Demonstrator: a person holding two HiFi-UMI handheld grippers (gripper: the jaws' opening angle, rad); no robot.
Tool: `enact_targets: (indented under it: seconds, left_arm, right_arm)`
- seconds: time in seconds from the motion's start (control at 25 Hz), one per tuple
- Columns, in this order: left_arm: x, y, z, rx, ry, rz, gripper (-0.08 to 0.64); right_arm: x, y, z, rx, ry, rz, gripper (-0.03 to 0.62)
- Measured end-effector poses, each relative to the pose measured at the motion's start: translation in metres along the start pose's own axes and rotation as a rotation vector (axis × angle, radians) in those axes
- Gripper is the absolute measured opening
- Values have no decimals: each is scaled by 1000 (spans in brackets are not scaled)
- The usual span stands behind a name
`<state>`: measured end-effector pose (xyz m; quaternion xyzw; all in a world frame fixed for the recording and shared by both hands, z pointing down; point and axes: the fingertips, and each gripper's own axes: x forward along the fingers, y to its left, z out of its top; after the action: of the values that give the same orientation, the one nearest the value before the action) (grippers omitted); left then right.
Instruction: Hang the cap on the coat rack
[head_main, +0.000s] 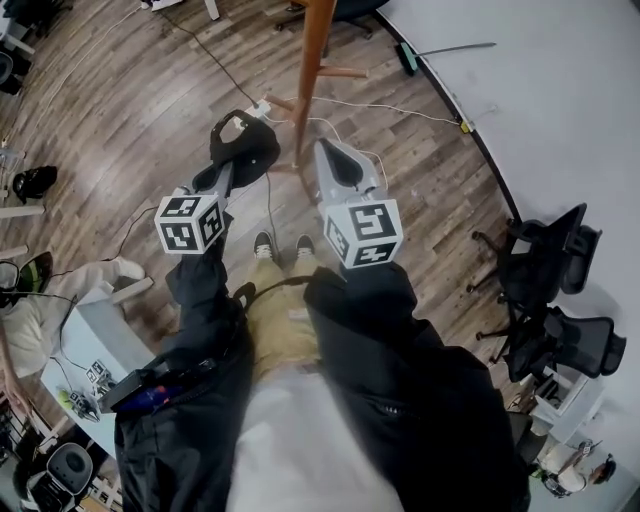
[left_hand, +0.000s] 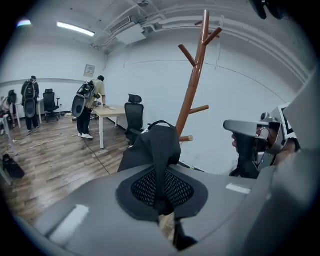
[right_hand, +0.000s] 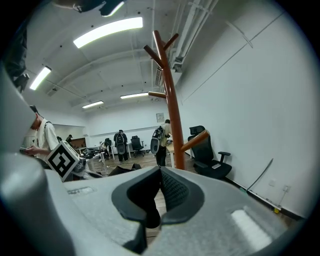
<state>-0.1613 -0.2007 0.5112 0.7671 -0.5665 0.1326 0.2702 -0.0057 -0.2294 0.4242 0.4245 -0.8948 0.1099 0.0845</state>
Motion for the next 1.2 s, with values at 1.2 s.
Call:
enact_targets:
  seconds: [1.2]
  left_arm:
    - [153, 49, -37, 208, 317, -177, 6]
  right_arm:
    - [11, -35, -16, 8, 94, -252, 0]
